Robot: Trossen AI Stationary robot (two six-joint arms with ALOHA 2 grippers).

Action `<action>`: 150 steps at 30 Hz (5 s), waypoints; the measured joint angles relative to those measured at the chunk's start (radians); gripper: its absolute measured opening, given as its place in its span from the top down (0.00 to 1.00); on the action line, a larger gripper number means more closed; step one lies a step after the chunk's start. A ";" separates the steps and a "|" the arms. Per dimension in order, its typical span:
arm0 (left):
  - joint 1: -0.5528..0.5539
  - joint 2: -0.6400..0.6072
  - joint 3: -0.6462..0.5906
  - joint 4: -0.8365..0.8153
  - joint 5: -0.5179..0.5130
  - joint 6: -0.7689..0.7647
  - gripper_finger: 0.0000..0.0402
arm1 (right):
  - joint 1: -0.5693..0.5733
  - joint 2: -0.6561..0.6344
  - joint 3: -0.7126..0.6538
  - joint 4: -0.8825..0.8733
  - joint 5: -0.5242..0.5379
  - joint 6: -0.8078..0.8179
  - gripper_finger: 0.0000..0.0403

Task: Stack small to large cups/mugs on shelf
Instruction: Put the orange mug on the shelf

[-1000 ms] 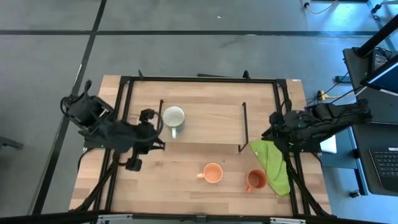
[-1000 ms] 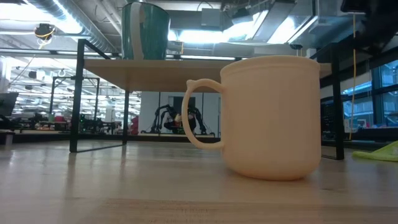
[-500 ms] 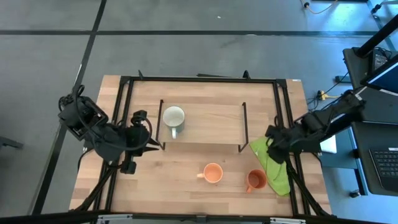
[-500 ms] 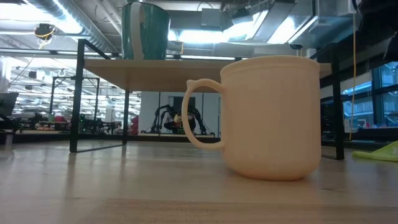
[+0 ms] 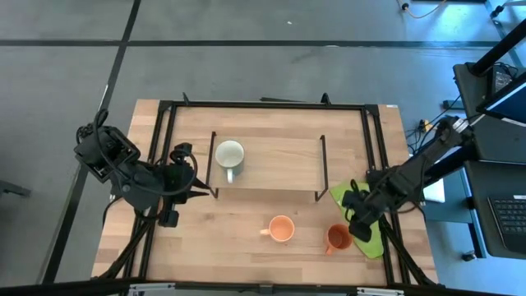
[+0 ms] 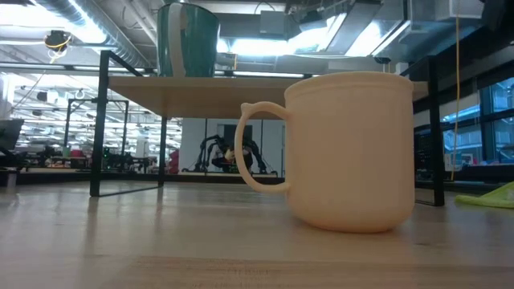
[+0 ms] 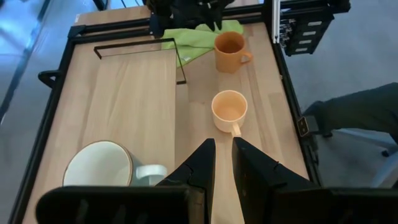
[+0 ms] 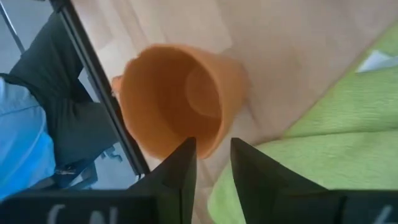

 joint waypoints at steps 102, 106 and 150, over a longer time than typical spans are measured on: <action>0.023 0.000 0.001 0.092 -0.009 0.009 0.88 | 0.046 0.212 0.000 0.117 0.078 0.014 0.75; 0.036 0.000 0.001 0.092 -0.008 0.122 0.88 | 0.046 0.212 0.000 0.117 0.078 0.014 0.75; 0.166 0.002 0.001 0.352 -0.008 0.342 0.88 | 0.046 0.212 0.000 0.118 0.078 0.014 0.75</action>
